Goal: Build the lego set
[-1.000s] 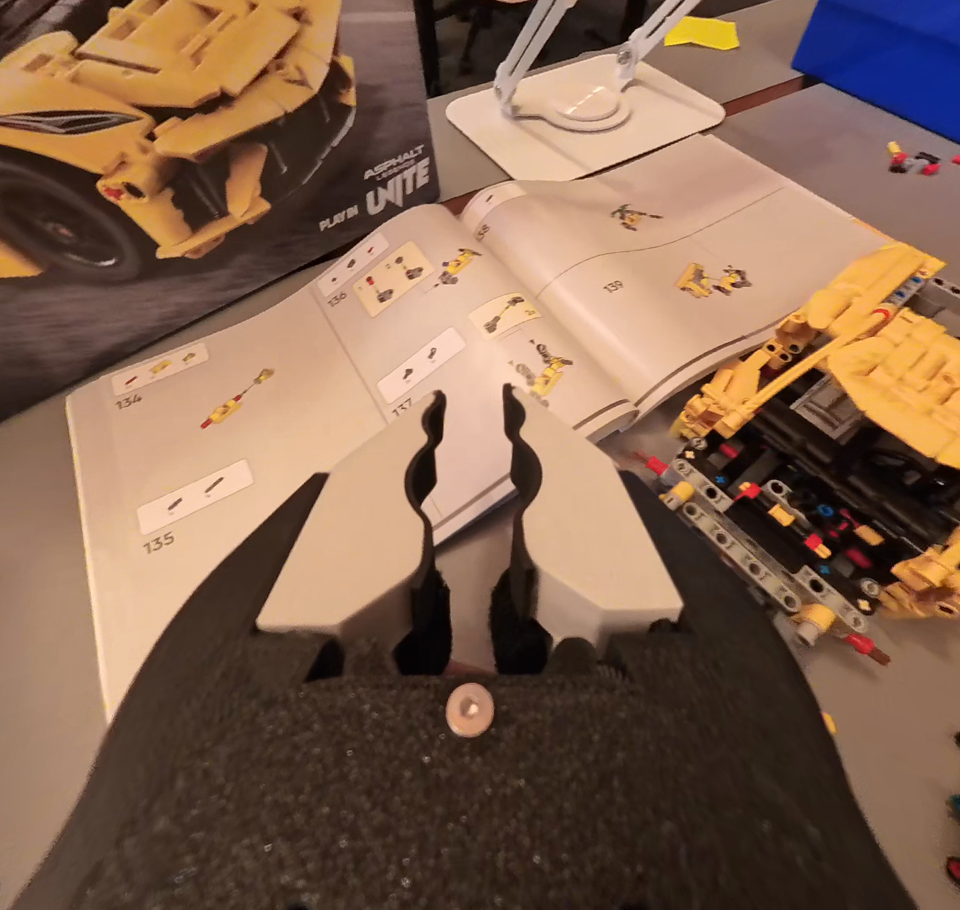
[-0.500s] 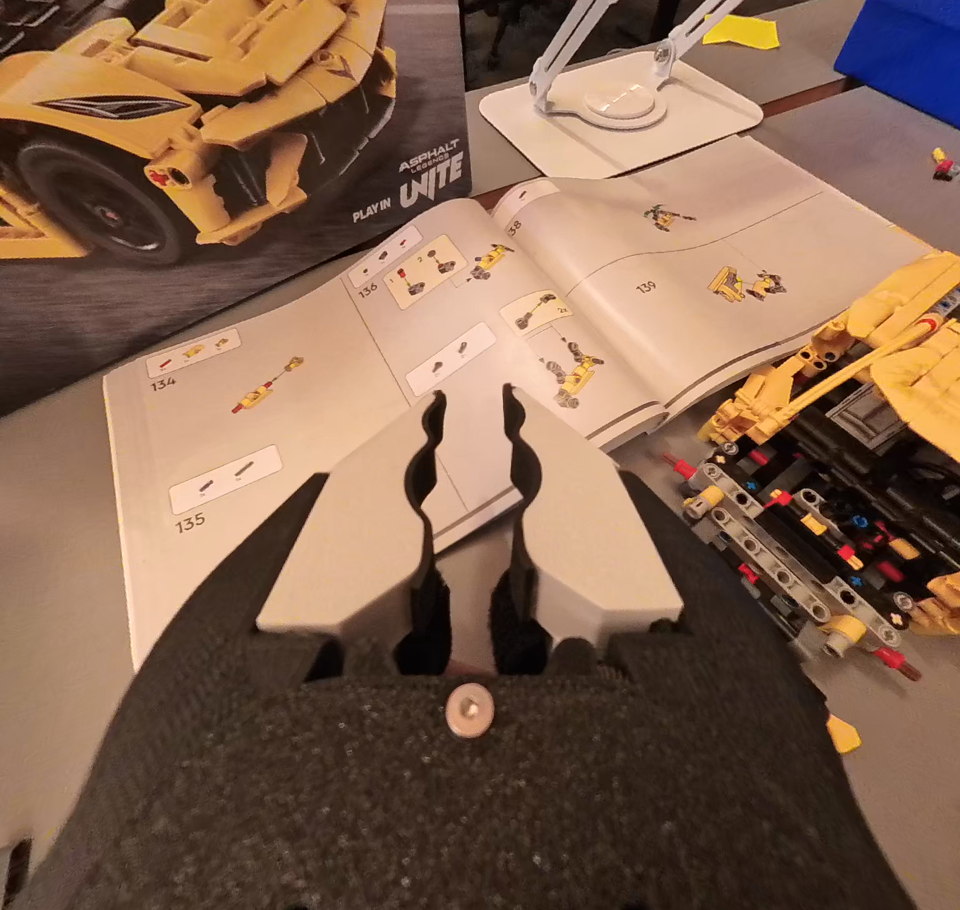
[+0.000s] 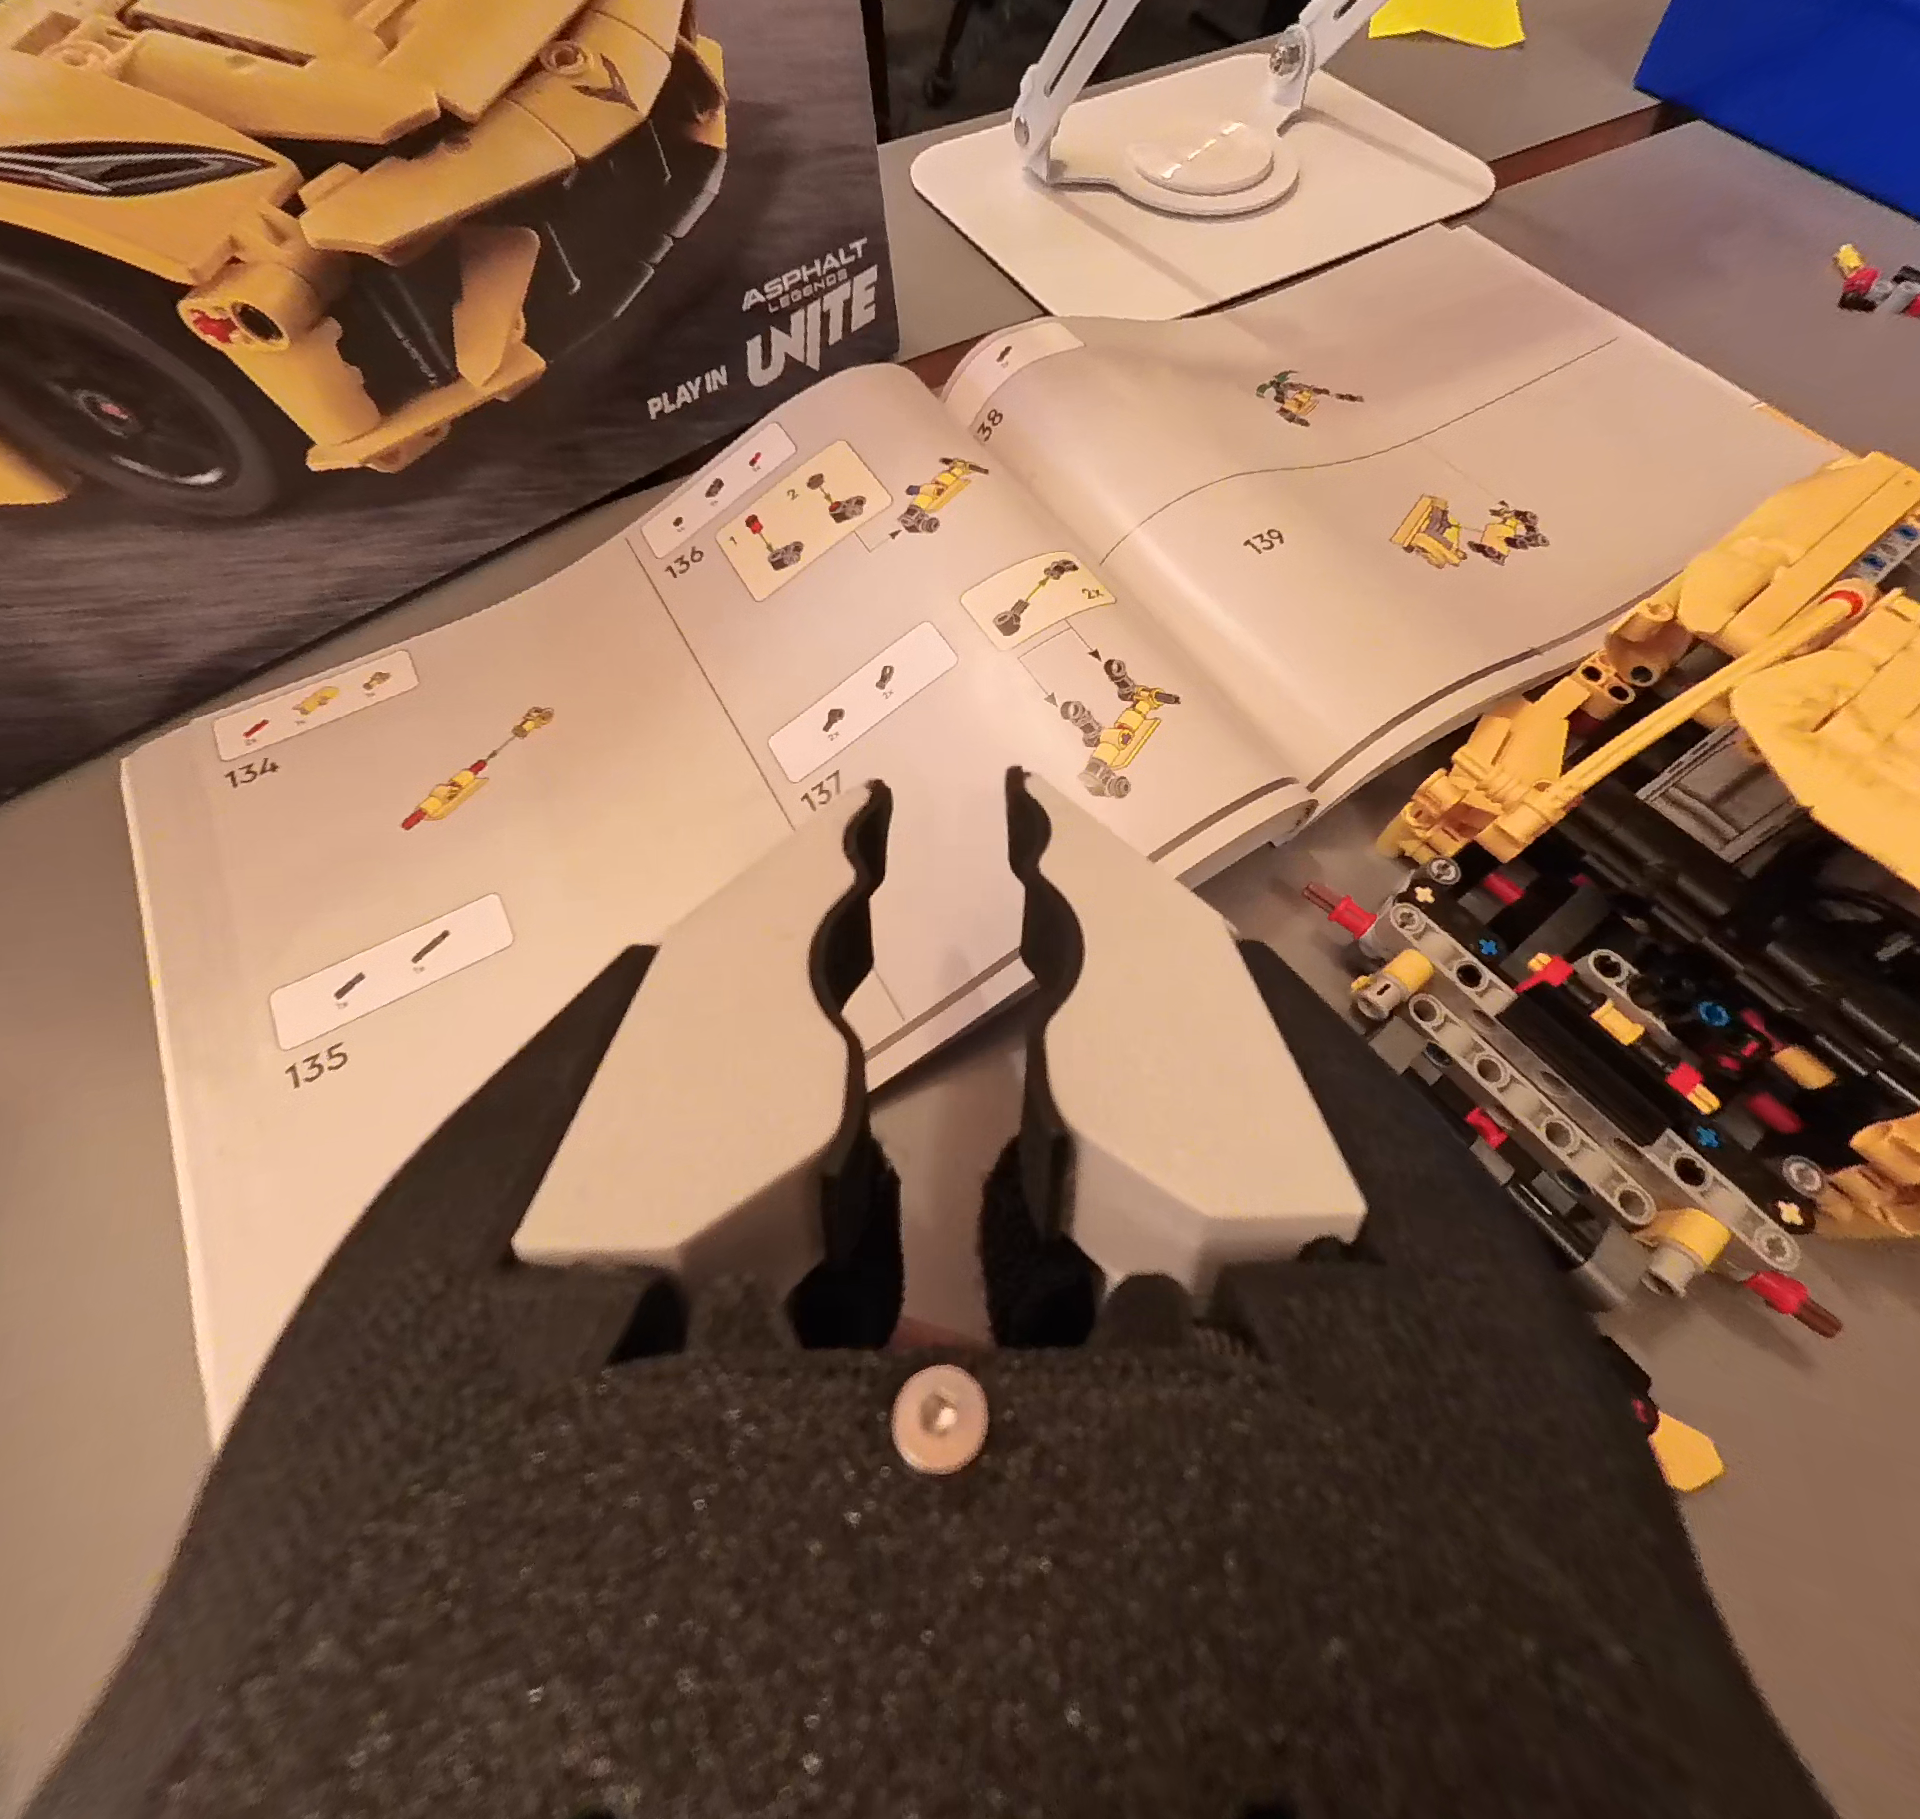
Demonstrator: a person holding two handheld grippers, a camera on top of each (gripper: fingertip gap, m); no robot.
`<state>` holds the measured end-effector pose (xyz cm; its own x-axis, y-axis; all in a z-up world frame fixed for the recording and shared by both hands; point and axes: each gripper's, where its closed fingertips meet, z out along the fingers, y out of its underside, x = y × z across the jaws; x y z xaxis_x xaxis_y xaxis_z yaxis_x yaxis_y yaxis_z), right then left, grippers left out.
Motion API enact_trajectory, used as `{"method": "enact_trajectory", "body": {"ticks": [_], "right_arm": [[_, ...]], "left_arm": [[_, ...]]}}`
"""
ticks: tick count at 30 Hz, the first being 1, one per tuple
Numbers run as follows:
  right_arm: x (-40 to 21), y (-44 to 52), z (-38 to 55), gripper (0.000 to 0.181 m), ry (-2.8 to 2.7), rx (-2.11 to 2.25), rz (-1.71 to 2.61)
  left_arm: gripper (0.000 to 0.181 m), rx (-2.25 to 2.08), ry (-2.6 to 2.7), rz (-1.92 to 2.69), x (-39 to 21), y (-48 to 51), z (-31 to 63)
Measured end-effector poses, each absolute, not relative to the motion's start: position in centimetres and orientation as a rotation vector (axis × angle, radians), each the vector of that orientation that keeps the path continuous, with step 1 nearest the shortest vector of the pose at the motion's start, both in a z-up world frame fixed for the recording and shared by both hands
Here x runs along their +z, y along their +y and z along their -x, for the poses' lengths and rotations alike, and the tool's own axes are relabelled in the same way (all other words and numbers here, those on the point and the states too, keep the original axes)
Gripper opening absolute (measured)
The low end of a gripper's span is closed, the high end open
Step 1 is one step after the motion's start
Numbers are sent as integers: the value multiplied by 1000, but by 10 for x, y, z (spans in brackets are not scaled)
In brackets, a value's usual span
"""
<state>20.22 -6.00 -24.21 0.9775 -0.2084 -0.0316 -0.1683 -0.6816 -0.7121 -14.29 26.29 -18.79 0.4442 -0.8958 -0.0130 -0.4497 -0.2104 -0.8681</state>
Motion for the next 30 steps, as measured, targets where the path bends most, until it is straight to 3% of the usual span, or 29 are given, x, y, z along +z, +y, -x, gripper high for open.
{"method": "enact_trajectory", "body": {"ticks": [1,11,13,22,26,30], "right_arm": [[-243,-59,-201,17,265,-54,2334],[-243,-49,-192,20,339,113,2292],[-245,-50,-193,11,311,51,2318],[-225,-50,-185,9,230,-7,2286],[-197,-54,-85,9,-237,296,2234],[-211,-71,9,9,-551,483,2257]], "left_arm": [[22,-648,1149,1829,-188,262,142],[23,-666,1162,1818,-187,258,139],[23,-667,1163,1816,-187,257,139],[22,-672,1161,1805,-184,256,139],[22,-675,1158,1803,-183,256,139],[23,-673,1167,1798,-183,255,138]]}}
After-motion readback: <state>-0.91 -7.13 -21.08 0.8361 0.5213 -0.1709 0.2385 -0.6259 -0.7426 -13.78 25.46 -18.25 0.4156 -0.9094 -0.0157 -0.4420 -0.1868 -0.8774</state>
